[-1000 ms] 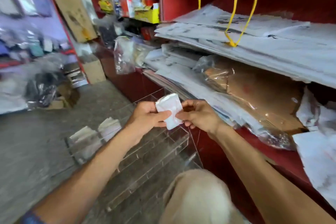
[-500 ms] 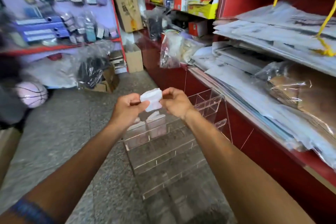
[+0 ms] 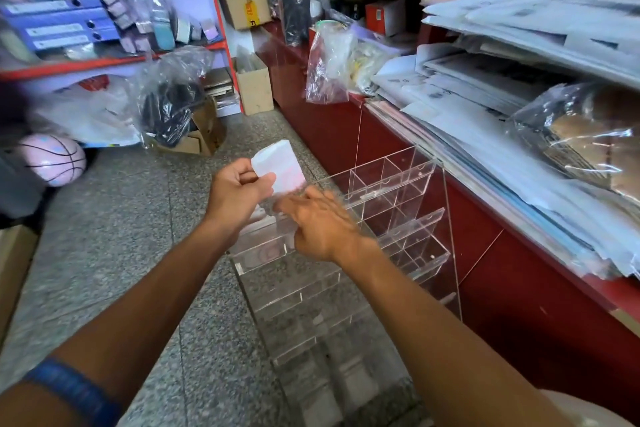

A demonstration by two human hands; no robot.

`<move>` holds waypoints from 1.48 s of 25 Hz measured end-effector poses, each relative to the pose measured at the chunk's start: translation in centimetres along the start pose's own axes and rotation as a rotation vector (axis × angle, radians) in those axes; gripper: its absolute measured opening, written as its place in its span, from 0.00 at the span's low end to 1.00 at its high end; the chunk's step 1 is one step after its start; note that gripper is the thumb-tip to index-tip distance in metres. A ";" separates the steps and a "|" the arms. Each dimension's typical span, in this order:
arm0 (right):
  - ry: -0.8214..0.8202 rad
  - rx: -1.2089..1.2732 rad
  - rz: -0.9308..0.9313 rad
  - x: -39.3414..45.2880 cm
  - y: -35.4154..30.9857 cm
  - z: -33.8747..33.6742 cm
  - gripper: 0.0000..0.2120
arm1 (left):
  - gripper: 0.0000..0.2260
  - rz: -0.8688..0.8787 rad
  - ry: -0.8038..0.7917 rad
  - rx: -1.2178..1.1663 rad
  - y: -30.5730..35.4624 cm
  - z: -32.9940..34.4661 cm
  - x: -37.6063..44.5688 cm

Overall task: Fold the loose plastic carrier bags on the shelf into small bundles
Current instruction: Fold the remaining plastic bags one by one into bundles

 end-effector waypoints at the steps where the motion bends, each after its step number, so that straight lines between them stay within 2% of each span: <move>1: 0.009 -0.019 0.005 -0.1 0.0 0.1 0.25 | 0.06 -0.013 -0.008 0.019 -0.3 0.1 0.1; 6: 0.055 0.001 0.081 -1.0 1.6 -1.0 0.18 | 0.04 0.035 -0.097 0.275 -1.3 1.0 0.0; 10: 0.041 0.009 0.105 -1.7 2.3 -0.8 0.21 | 0.07 0.166 -0.140 0.647 -1.2 1.0 0.1; 14: -0.017 0.066 0.122 -2.6 2.4 -1.4 0.23 | 0.12 0.142 -0.169 0.578 -0.9 1.5 -0.8; 18: -0.021 0.139 0.180 -4.8 3.5 -3.4 0.24 | 0.06 0.198 -0.121 0.573 -0.6 1.4 -1.7; 21: -0.008 0.160 0.276 -7.6 5.3 -4.6 0.26 | 0.07 0.213 -0.133 0.533 0.6 3.2 -2.7; 25: 0.063 0.166 0.428 -12.5 8.7 -7.5 0.23 | 0.14 0.301 -0.366 0.382 4.2 10.9 -5.9; 28: 0.153 -0.011 0.535 -18.1 11.8 -10.4 0.24 | 0.21 0.452 -0.620 0.351 6.7 18.0 -10.4; 34: 0.347 -0.233 0.774 -33.8 17.2 -13.2 0.27 | 0.31 0.616 -1.005 0.370 8.4 28.7 -19.2; 37: 0.385 -0.290 0.917 -43.0 18.2 -13.9 0.28 | 0.34 0.792 -1.161 0.368 10.3 34.6 -23.8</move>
Point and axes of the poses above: each hand's wrist, its own x-axis towards the middle knuckle, its own z-axis out of the palm, y = z × x, the point moved 4 cm from there along x, towards the middle knuckle, and after that the axes turned 4 degrees about z, right-handed, at the moved point
